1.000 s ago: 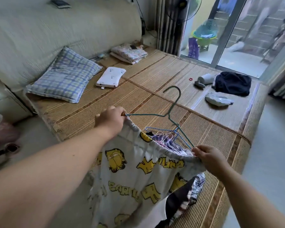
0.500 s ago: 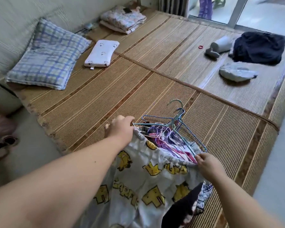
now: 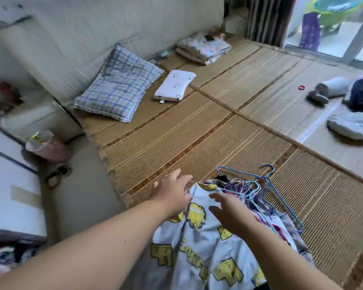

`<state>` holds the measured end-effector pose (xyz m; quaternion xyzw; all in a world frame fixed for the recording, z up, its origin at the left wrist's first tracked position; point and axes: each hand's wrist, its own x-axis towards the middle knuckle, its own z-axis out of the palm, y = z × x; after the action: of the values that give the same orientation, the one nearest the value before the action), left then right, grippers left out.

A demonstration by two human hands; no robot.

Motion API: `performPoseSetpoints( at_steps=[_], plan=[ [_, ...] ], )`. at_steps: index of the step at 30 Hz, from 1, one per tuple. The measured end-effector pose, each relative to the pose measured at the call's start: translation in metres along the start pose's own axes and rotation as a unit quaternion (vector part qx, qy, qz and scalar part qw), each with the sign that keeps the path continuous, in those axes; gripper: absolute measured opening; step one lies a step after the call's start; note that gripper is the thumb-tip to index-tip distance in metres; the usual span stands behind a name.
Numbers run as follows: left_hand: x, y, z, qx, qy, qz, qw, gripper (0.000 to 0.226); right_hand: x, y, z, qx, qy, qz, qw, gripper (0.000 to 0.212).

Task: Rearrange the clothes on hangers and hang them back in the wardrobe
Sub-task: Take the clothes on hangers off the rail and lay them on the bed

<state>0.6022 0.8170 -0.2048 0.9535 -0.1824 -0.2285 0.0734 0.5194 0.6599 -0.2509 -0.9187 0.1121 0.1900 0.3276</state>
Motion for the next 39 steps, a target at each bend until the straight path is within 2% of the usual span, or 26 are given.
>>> performPoseSetpoints(
  at_steps=[4,10,15,20,25,32,39],
  plan=[
    [-0.049,-0.044,-0.056,-0.028,0.077,-0.026,0.996,0.057,0.005,-0.103,-0.016,-0.034,0.04,-0.139,0.989,0.042],
    [-0.154,-0.136,-0.129,-0.009,0.204,-0.074,0.976,0.062,-0.022,-0.262,-0.005,-0.055,0.064,-0.309,0.947,0.048],
    [-0.279,-0.222,-0.178,0.036,0.302,-0.14,0.942,0.064,-0.067,-0.392,0.028,-0.084,0.057,-0.432,0.896,0.049],
    [-0.409,-0.286,-0.212,0.065,0.386,-0.221,0.893,0.061,-0.128,-0.509,0.072,-0.077,0.042,-0.526,0.846,0.049],
    [-0.524,-0.33,-0.234,0.095,0.47,-0.31,0.821,0.06,-0.196,-0.609,0.115,-0.094,0.035,-0.622,0.777,0.048],
    [-0.639,-0.364,-0.287,0.227,0.553,-0.401,0.694,0.06,-0.277,-0.724,0.134,-0.041,0.016,-0.71,0.703,0.051],
    [-0.697,-0.38,-0.345,0.374,0.543,-0.484,0.575,0.065,-0.316,-0.833,0.132,0.056,-0.023,-0.762,0.645,0.051]
  ],
)
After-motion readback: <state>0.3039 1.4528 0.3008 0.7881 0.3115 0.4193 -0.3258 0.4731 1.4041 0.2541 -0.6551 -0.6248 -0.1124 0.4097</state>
